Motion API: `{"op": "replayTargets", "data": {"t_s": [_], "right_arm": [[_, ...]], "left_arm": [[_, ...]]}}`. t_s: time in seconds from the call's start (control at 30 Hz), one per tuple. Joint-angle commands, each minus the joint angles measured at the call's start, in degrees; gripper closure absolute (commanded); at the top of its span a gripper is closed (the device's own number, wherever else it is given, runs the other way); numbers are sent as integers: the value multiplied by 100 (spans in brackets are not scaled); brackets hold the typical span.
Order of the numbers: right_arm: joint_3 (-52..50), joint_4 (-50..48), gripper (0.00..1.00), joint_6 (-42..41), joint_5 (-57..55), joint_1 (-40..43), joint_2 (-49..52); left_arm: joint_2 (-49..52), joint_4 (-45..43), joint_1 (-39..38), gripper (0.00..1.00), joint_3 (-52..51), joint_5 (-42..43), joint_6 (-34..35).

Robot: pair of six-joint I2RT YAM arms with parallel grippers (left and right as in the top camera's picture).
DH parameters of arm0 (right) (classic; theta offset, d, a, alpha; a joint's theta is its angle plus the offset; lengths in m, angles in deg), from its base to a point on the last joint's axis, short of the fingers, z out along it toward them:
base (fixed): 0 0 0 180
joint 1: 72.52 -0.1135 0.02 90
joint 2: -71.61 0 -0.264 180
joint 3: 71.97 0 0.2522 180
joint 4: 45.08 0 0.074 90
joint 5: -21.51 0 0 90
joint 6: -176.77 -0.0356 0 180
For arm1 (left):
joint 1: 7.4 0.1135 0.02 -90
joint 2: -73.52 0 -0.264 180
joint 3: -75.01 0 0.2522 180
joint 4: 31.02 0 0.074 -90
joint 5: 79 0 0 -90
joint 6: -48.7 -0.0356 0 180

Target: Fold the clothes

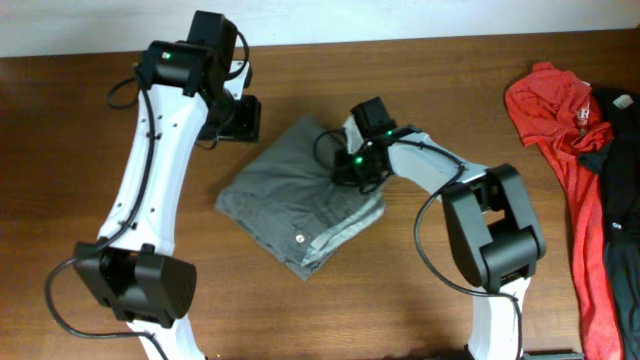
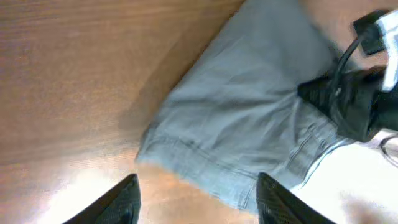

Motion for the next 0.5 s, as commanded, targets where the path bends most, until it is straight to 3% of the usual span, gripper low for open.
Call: {"op": "replayTargets", "data": {"t_s": [0.0,0.23,0.33,0.47], "right_arm": [[-138,743,96,-1281,-1537,610,-4],[-138,1816,96,-1517,-1650,1108,-376],[-138,1838,96,-1322,-1628,1095,-503],[-138,1893,96,-1139,-1635,1099,-734]], "left_arm": [[-188,107,22,29,68,55,63],[-184,116,4,25,37,37,66],[-184,118,4,18,-133,87,63],[-181,-278,4,13,-1012,870,-72]]}}
